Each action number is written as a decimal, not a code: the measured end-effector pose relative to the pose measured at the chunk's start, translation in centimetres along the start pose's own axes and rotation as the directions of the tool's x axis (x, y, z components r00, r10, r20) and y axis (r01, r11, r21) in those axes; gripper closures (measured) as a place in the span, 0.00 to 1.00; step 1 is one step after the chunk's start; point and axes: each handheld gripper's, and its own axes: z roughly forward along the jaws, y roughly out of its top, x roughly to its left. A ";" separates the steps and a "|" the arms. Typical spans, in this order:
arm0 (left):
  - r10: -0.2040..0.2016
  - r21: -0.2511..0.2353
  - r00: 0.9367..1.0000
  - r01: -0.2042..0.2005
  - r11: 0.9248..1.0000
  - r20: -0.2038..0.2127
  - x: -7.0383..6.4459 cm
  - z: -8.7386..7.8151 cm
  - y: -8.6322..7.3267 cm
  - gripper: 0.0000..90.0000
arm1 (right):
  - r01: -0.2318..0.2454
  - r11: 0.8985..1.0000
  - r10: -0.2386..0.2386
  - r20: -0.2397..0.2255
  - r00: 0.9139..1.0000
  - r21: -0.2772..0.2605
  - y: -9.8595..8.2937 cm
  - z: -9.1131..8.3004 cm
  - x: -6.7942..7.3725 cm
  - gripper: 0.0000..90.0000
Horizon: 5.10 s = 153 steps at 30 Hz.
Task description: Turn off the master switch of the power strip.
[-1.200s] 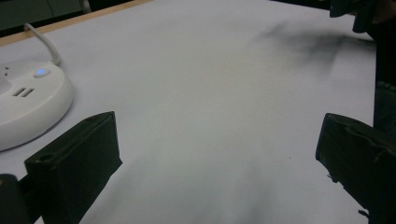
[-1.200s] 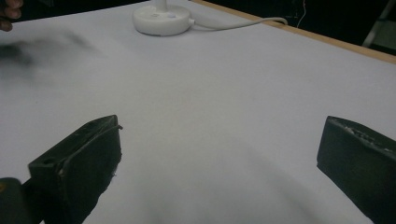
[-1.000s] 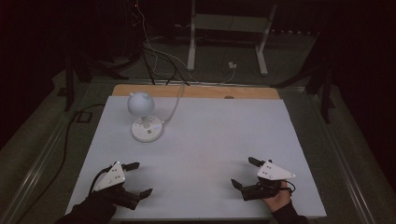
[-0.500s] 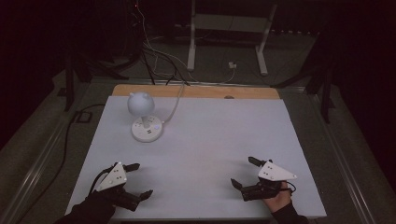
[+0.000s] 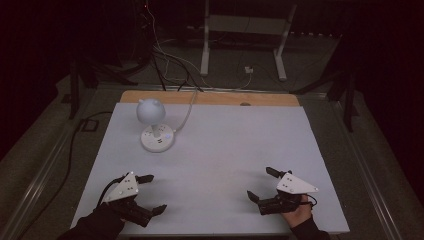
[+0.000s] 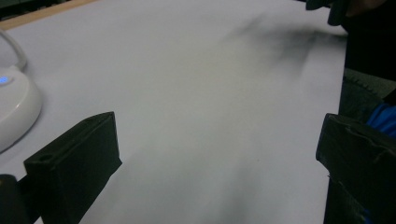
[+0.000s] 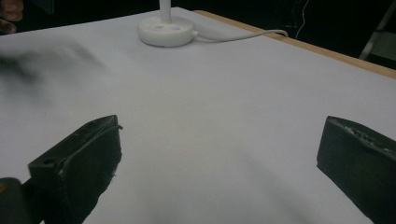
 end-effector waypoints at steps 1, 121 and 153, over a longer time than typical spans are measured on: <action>0.000 -0.002 1.000 0.000 1.000 -0.002 0.0 0.0 0.2 0.00 | -0.003 1.000 0.003 -0.002 1.000 -0.001 0.0 0.0 0.0 0.00; -0.112 0.034 0.805 0.161 0.986 -0.582 9.9 11.2 4.8 0.87 | -0.050 0.999 0.049 -0.040 0.998 -0.017 -0.2 0.2 -0.4 0.00; 0.099 0.223 0.747 0.067 0.973 -0.657 11.1 14.1 3.8 1.00 | -0.045 0.999 0.044 -0.045 0.998 -0.013 -0.2 0.2 -0.4 0.00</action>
